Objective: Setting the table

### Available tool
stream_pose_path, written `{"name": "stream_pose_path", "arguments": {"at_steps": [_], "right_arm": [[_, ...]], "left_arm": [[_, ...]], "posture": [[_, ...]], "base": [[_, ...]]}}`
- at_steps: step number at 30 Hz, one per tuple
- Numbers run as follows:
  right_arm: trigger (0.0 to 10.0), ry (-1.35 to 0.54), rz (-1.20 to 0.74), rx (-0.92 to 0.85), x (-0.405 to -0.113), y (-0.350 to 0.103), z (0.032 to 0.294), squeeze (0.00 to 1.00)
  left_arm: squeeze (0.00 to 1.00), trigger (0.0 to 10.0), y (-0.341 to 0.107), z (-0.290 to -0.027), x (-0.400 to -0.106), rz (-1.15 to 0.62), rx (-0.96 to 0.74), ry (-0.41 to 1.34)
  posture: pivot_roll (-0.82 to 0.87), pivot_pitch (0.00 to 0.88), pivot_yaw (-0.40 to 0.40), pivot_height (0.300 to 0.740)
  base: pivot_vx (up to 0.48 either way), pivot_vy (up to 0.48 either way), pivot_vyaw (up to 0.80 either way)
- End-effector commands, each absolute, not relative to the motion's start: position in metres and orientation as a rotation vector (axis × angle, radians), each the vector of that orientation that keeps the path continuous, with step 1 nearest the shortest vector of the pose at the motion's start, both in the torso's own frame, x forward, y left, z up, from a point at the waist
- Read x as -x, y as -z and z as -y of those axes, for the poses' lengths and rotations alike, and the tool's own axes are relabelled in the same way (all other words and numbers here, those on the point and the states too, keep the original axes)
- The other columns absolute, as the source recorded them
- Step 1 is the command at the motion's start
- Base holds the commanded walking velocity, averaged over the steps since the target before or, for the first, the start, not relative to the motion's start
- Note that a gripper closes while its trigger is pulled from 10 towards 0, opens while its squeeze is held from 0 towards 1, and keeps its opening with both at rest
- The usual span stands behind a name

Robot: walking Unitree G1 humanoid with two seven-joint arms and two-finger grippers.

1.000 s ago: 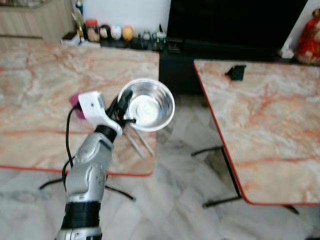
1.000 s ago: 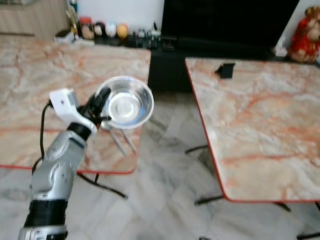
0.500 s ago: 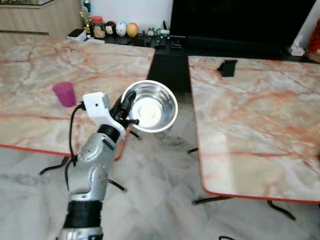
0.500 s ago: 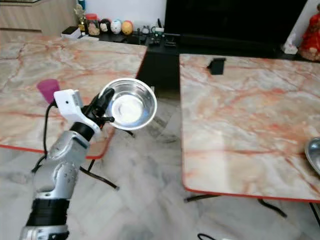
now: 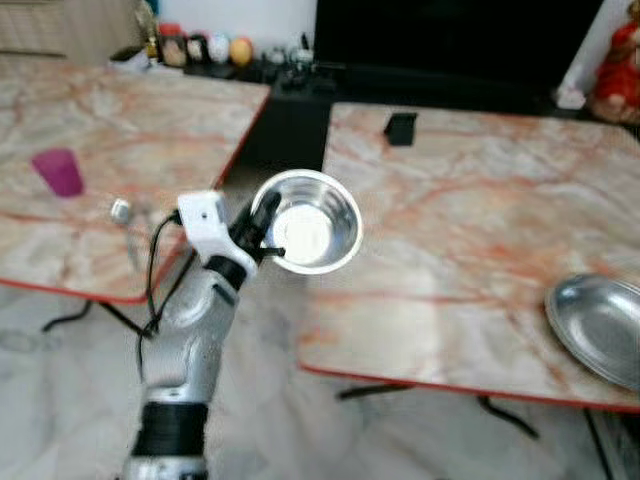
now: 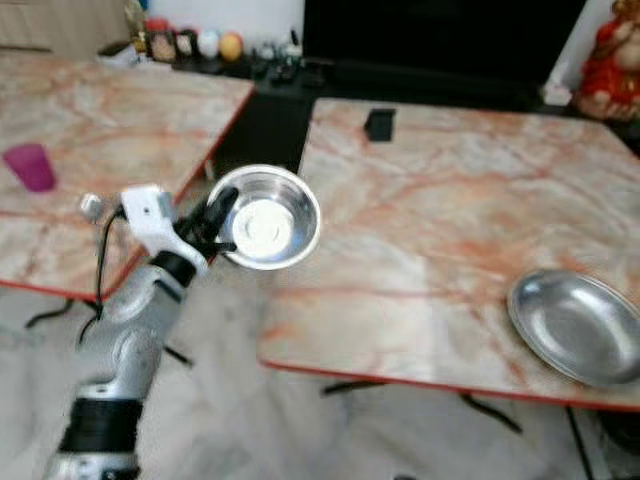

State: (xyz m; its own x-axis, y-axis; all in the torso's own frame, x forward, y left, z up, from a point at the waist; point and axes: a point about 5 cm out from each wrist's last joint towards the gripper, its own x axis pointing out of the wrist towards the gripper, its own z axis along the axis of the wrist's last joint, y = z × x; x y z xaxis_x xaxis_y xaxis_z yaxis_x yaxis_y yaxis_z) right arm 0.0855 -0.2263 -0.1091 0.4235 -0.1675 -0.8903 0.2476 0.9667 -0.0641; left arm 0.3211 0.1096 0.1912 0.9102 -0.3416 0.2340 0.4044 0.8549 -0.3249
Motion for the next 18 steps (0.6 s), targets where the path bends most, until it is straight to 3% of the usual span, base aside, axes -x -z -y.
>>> {"name": "stream_pose_path", "arguments": {"at_steps": [1, 18], "right_arm": [[10.0, 0.255, -1.101, -0.090, -0.0871, 0.1096, 0.2222, 0.00], [10.0, 0.267, -1.100, -0.080, -0.0865, 0.1095, 0.2232, 0.00]], "left_arm": [[0.00, 10.0, -0.1989, -0.1147, -0.3220, 0.206, 0.351, 0.385], [0.00, 10.0, -0.1974, -0.1129, -0.3223, 0.198, 0.347, 0.398]], "posture": [[0.13, 0.000, -0.080, 0.728], [0.13, 0.000, -0.081, 0.728]], "base": [[0.000, -0.428, 0.00], [0.000, -0.428, 0.00]]}}
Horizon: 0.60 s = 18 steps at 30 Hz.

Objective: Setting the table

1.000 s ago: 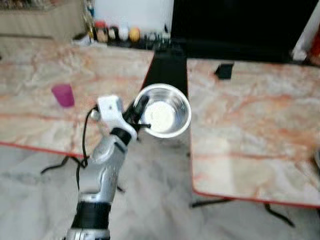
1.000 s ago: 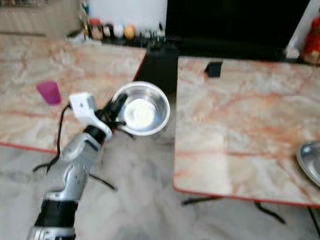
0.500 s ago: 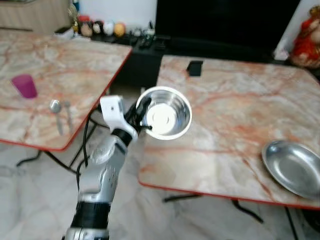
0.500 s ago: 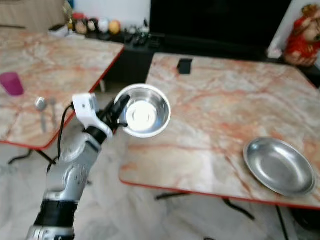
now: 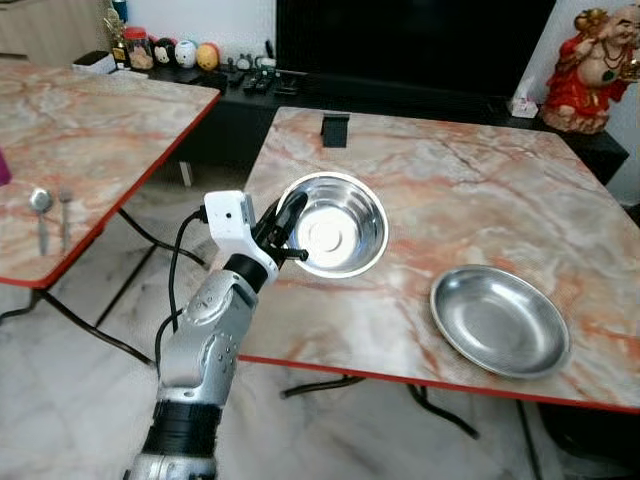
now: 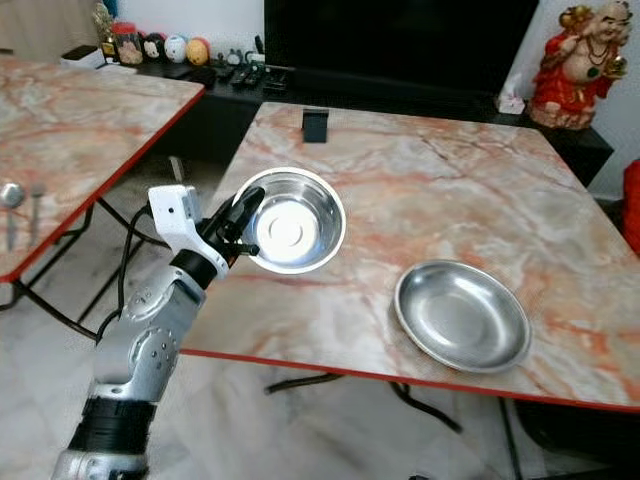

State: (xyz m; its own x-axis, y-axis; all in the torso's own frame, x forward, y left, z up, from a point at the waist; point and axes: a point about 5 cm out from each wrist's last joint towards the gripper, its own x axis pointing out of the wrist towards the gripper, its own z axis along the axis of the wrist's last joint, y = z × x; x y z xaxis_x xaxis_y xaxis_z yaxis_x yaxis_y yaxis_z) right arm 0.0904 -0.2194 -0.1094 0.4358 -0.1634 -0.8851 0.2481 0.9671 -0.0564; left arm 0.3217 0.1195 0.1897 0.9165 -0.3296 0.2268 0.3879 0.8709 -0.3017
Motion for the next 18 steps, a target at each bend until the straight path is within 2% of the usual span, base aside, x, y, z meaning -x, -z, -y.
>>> {"name": "stream_pose_path", "arguments": {"at_steps": [1, 18], "right_arm": [[10.0, 0.270, -1.098, -0.081, -0.0867, 0.1094, 0.2232, 0.00], [10.0, 0.279, -1.090, -0.085, -0.0880, 0.1090, 0.2237, 0.00]], "left_arm": [[0.00, 10.0, -0.1977, -0.1126, -0.3228, 0.198, 0.348, 0.398], [0.00, 10.0, -0.1959, -0.1113, -0.3231, 0.190, 0.347, 0.396]], "posture": [[0.13, 0.000, -0.080, 0.728], [0.13, 0.000, -0.082, 0.728]], "base": [[0.000, -0.428, 0.00], [0.000, -0.428, 0.00]]}}
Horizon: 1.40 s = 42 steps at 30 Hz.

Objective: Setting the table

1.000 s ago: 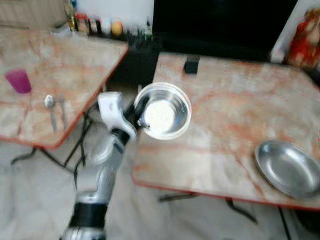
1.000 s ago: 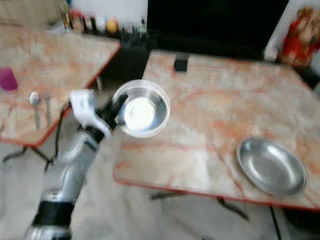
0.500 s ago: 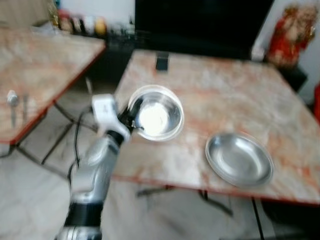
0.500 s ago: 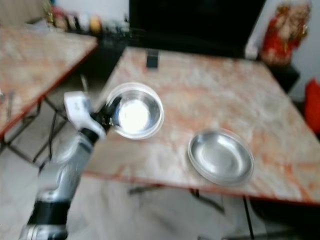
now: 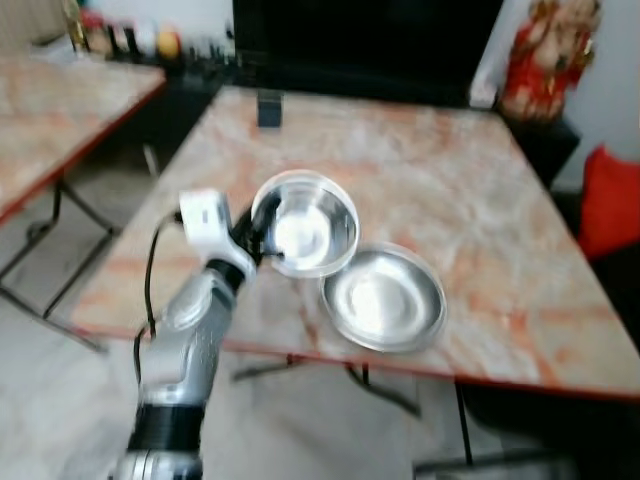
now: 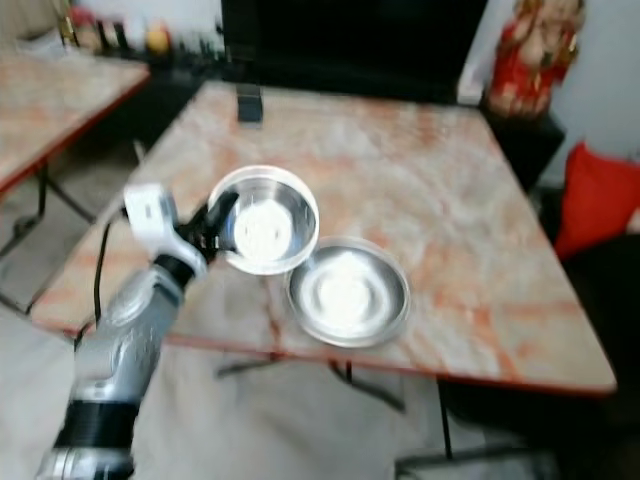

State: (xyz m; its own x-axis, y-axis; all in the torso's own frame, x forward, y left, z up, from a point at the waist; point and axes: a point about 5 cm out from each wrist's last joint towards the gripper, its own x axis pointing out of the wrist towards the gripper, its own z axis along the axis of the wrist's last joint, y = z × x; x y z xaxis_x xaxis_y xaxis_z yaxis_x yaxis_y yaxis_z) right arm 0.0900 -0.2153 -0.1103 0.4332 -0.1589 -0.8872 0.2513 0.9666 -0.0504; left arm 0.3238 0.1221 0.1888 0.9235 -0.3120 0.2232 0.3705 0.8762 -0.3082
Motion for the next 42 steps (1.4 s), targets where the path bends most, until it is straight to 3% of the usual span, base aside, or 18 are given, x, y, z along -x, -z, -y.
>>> {"name": "stream_pose_path", "arguments": {"at_steps": [1, 10, 17, 33, 42], "right_arm": [[10.0, 0.280, -1.090, -0.085, -0.088, 0.109, 0.224, 0.00], [10.0, 0.282, -1.087, -0.088, -0.089, 0.109, 0.224, 0.00], [10.0, 0.279, -1.086, -0.088, -0.089, 0.109, 0.224, 0.00], [10.0, 0.271, -1.084, -0.097, -0.090, 0.109, 0.223, 0.00], [10.0, 0.262, -1.086, -0.096, -0.091, 0.109, 0.222, 0.00]], "left_arm": [[0.00, 10.0, -0.196, -0.111, -0.323, 0.189, 0.346, 0.397], [0.00, 10.0, -0.191, -0.124, -0.326, 0.152, 0.253, 0.392], [0.00, 10.0, -0.180, -0.142, -0.333, 0.072, 0.171, 0.354], [0.00, 10.0, -0.182, -0.158, -0.337, 0.065, 0.250, 0.273], [0.00, 10.0, -0.167, -0.169, -0.345, -0.061, 0.315, 0.168]], "posture": [[0.13, 0.000, -0.082, 0.728], [0.13, 0.000, -0.083, 0.728], [0.13, 0.000, -0.082, 0.728], [0.13, 0.000, -0.077, 0.728], [0.13, 0.000, -0.076, 0.728]], "base": [[0.000, -0.428, 0.00], [0.000, -0.420, 0.00], [0.000, 0.000, 0.00], [0.000, 0.000, 0.00], [0.000, 0.000, 0.00]]}}
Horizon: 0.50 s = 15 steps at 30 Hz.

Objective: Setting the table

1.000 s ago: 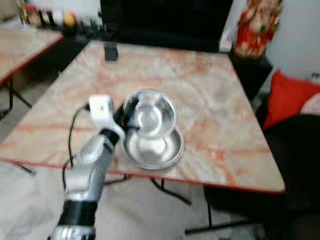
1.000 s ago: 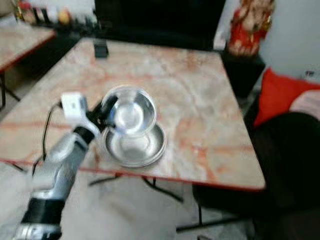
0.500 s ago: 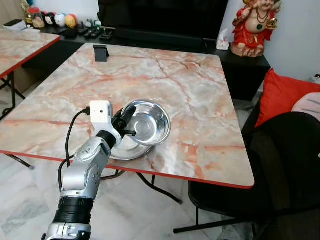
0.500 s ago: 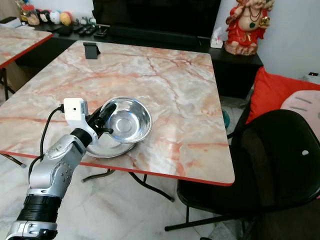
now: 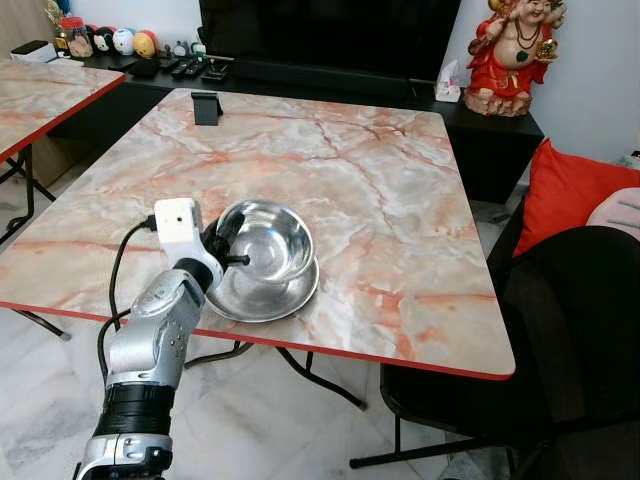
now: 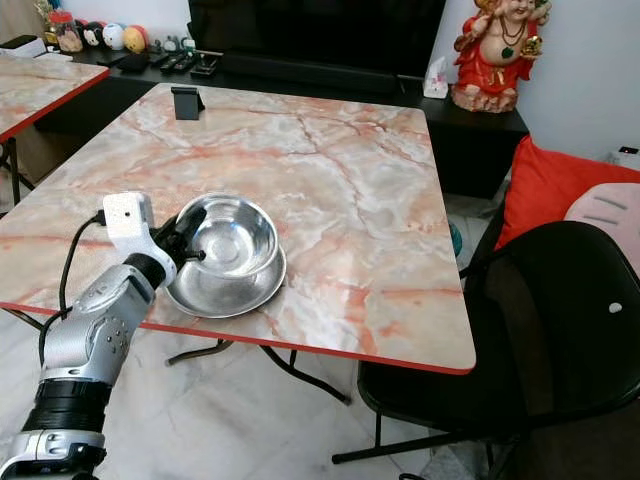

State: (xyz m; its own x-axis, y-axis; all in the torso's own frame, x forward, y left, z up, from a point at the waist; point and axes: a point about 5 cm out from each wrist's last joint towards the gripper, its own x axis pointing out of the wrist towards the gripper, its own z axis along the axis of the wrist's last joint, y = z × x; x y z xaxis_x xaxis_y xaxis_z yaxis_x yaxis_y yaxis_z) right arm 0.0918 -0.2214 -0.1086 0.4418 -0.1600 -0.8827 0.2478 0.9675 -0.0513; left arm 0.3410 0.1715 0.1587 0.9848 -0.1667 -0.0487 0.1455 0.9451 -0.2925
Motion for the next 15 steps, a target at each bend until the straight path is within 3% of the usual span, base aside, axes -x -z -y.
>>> {"name": "stream_pose_path", "arguments": {"at_steps": [1, 15], "right_arm": [[10.0, 0.262, -1.087, -0.095, -0.091, 0.109, 0.222, 0.00], [10.0, 0.251, -1.093, -0.098, -0.090, 0.109, 0.221, 0.00]], "left_arm": [[0.00, 10.0, -0.166, -0.168, -0.346, -0.073, 0.324, 0.161], [0.00, 10.0, -0.157, -0.176, -0.354, -0.154, 0.319, 0.082]], "posture": [[0.13, 0.000, -0.076, 0.728], [0.12, 0.000, -0.071, 0.728]], "base": [[0.000, 0.000, 0.00], [0.000, 0.000, 0.00]]}}
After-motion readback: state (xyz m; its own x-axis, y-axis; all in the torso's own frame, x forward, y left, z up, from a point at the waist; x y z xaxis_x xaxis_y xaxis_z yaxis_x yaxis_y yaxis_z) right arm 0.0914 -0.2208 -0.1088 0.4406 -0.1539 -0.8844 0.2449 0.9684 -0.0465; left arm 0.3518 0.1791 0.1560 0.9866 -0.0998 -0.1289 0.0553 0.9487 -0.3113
